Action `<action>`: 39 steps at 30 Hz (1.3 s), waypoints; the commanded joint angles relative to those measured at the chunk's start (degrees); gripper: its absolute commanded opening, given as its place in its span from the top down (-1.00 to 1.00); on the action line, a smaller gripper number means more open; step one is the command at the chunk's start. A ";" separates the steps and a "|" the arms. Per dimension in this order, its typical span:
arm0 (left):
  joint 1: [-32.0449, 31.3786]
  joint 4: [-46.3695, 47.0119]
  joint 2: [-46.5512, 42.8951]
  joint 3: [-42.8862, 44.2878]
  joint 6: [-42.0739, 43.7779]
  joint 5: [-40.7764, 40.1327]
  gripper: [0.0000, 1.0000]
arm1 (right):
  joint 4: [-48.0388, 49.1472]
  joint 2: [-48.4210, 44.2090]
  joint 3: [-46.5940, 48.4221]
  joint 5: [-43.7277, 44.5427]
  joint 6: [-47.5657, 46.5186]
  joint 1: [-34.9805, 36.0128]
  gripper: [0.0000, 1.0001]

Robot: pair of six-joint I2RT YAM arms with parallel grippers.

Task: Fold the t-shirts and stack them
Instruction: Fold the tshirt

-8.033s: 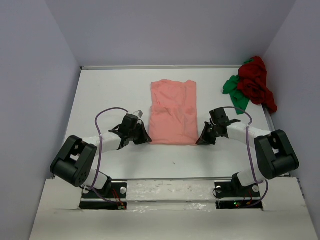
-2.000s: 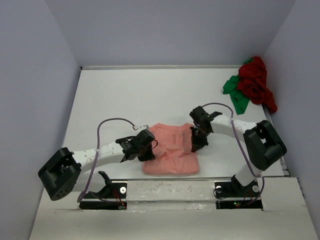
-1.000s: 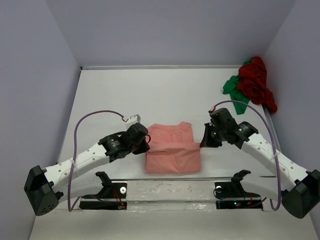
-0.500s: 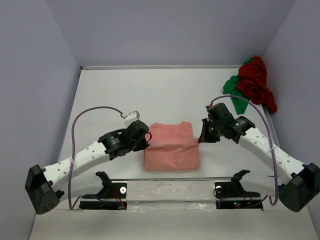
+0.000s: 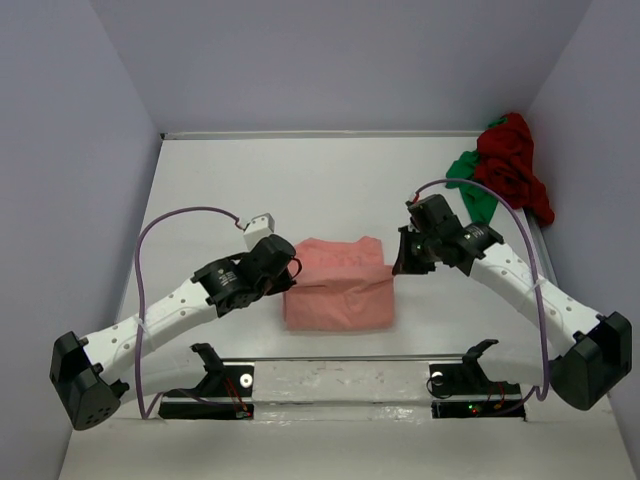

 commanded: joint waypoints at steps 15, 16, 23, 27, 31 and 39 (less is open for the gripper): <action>3.76 3.67 1.57 0.52 3.89 -1.91 1.00 | 2.62 4.15 6.61 1.07 -2.72 0.18 1.00; 3.93 3.67 1.74 1.23 4.16 -2.09 1.00 | 2.53 4.33 7.50 1.16 -2.90 0.18 1.00; 6.66 1.66 4.82 10.28 8.73 -4.11 1.00 | -0.54 8.28 17.78 4.57 -5.18 0.18 1.00; 9.03 1.13 4.65 13.79 10.84 -4.03 1.00 | -1.86 10.12 21.91 4.94 -5.80 0.18 1.00; 12.80 1.82 4.56 13.98 13.12 -3.32 1.00 | -1.60 11.97 23.50 5.90 -6.68 0.18 1.00; 21.77 9.72 9.38 9.94 18.66 1.42 1.00 | 5.33 22.06 26.31 4.51 -10.28 -0.96 1.00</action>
